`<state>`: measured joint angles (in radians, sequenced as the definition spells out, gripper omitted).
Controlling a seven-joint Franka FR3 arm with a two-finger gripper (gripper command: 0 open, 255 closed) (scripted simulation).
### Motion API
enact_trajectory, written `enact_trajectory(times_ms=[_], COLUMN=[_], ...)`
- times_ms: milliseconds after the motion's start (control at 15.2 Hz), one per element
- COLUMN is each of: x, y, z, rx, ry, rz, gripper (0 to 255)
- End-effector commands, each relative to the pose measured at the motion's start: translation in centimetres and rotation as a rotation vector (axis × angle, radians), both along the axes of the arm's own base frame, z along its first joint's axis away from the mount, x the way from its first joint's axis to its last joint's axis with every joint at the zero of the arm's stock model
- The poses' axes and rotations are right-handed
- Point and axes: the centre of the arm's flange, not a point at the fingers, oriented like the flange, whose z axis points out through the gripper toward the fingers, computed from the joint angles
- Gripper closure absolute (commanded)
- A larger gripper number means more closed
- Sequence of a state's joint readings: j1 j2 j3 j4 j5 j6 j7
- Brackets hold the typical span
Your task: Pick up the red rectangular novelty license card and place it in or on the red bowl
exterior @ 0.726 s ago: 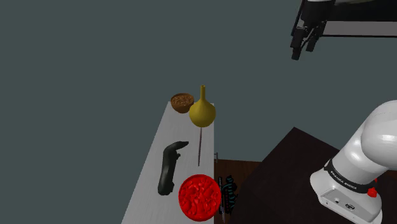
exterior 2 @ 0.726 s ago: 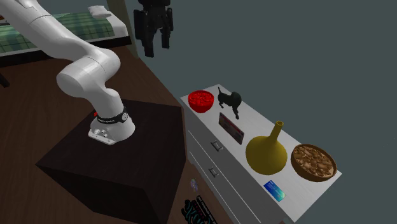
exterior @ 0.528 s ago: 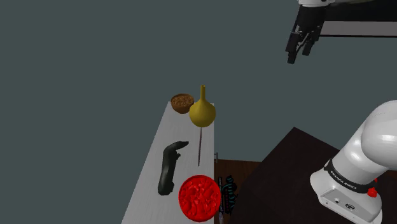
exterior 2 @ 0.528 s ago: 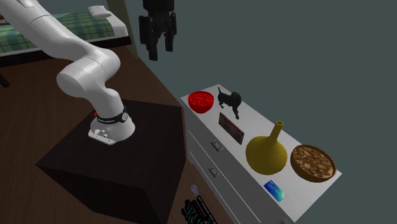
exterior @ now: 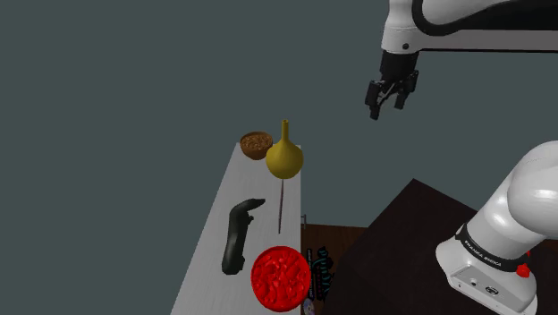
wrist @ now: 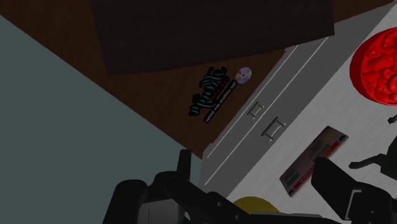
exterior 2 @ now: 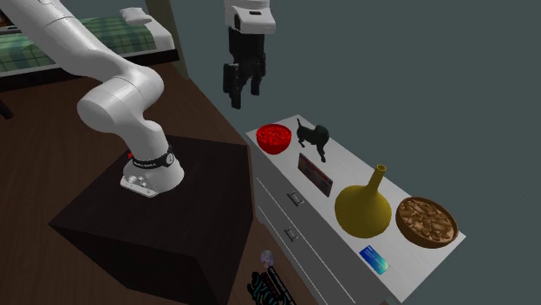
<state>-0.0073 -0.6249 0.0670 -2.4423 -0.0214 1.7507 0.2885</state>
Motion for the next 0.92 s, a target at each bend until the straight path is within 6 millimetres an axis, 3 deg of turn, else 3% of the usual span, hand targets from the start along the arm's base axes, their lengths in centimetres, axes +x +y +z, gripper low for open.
enact_trajectory(times_ms=[0, 858], x=[1.1, 8.9], y=[1.4, 8.4], z=[-1.8, -15.0], rx=[0.006, 0.040], ry=[-0.001, 0.002], rz=[-0.035, -0.250], gripper=[0, 0])
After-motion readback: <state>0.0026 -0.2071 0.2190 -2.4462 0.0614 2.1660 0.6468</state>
